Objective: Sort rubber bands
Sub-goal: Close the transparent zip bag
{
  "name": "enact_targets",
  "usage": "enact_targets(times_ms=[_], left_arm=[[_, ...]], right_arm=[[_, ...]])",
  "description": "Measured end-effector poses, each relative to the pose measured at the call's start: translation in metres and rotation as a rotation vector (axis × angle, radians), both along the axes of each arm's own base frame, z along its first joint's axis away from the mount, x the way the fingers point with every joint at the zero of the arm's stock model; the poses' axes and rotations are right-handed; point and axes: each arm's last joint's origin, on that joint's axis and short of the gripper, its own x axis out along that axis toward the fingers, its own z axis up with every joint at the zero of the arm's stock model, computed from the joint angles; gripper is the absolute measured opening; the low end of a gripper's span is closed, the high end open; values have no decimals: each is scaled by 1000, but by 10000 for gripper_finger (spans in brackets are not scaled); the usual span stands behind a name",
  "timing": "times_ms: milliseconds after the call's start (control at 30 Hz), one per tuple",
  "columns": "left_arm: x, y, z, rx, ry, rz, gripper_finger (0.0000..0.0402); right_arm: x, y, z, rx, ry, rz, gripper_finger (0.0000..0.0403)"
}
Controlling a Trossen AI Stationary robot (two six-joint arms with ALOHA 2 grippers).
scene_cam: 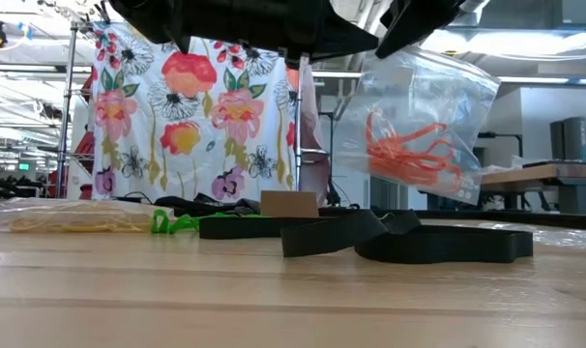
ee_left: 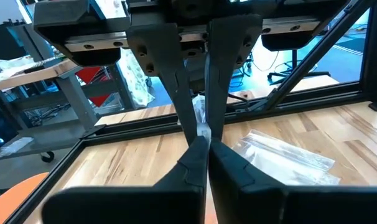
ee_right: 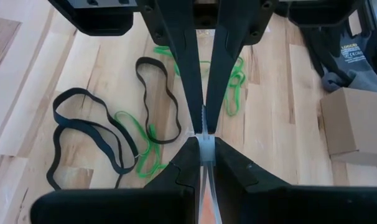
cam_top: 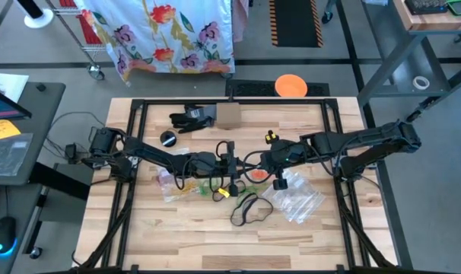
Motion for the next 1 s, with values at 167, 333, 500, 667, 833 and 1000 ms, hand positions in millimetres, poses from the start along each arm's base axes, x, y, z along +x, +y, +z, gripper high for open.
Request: enact_targets(times_ms=[167, 333, 500, 667, 833, 1000], left_arm=[[0, -2, 0, 17, 2, 12, 1], [-1, -3, 1, 21, 5, 15, 0], [-3, -6, 4, 35, 6, 22, 0], [-10, -13, 13, 58, 8, 34, 1], [-14, -20, 19, 86, 4, 42, 1], [-14, -21, 19, 125, 12, 48, 1]], right_arm=[[0, 0, 0, 2, 6, -3, 24], [-1, 0, -1, 6, 16, -9, 24], [-1, 0, -1, 8, 19, -13, 24], [-3, -1, -2, 2, 36, -17, 24], [-4, -2, -4, -4, 52, -24, 24], [-3, -1, -3, -2, 37, -22, 24]])
